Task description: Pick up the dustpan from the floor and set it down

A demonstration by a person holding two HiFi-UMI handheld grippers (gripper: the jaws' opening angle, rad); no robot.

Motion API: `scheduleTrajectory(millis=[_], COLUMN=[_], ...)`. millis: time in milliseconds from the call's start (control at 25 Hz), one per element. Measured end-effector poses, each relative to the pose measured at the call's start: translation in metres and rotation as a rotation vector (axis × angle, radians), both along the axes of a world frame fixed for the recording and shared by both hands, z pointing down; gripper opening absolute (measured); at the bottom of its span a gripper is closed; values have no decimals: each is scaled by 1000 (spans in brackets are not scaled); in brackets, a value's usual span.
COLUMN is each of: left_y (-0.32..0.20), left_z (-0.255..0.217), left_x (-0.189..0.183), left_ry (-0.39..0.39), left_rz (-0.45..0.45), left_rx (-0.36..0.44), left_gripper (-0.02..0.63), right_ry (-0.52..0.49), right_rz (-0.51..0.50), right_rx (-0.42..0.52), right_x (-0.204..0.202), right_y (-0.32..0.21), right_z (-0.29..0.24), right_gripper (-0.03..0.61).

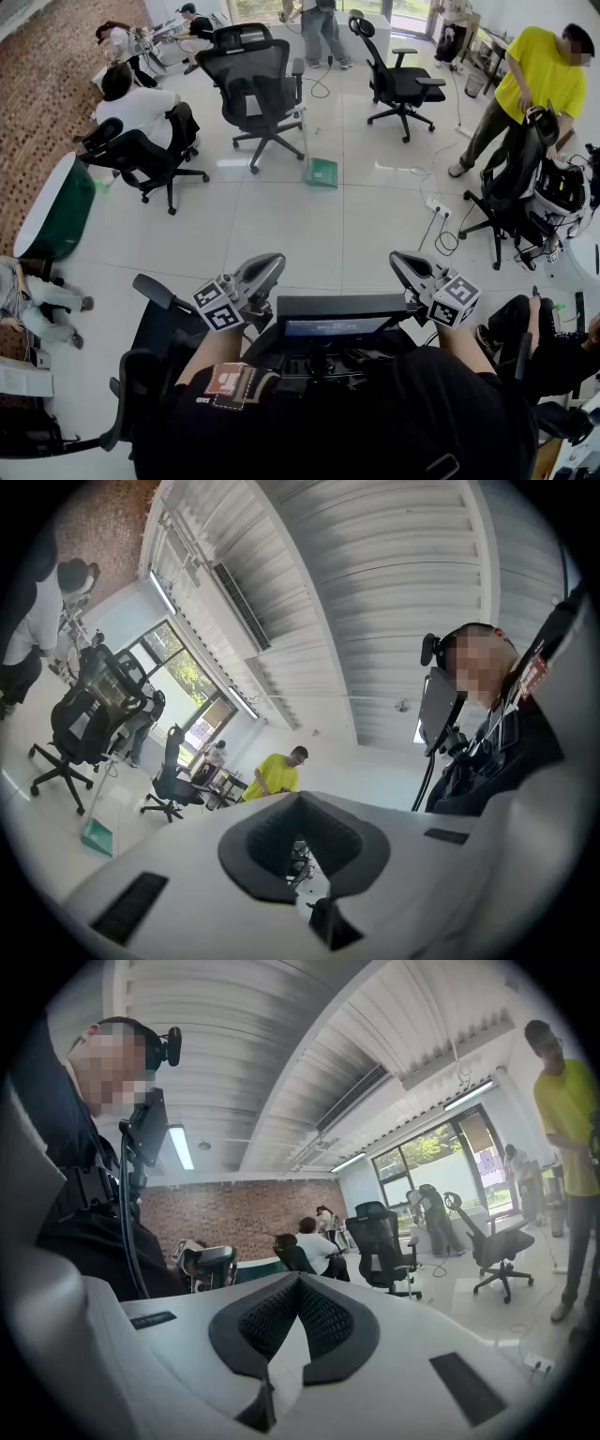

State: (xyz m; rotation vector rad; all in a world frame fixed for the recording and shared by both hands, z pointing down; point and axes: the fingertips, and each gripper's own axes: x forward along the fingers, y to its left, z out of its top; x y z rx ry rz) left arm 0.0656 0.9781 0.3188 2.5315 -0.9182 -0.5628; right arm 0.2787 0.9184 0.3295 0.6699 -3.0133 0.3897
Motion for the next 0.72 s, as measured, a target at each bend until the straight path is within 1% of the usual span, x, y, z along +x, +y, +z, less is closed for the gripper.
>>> scheduleTrajectory(millis=[160, 400, 560, 640, 720], left_y=[-6, -17, -24, -29, -36], left_z=[-3, -5, -2, -3, 0], left_x=[27, 90, 126, 138, 139], left_ry=[-9, -5, -4, 0, 5], left_rz=[-6, -12, -11, -13, -18], left_rx=[4, -10, -22, -26, -37], left_gripper=[17, 17, 17, 17, 17], right_ry=[-8, -31, -43, -43, -46], right_rz=[-11, -27, -40, -47, -47], right_rx=[10, 11, 2, 3, 1], right_x=[26, 85, 115, 125, 127], right_y=[-6, -20, -29, -36, -47], right_z=[-2, -2, 4, 3, 3], right_gripper=[9, 9, 9, 9, 9])
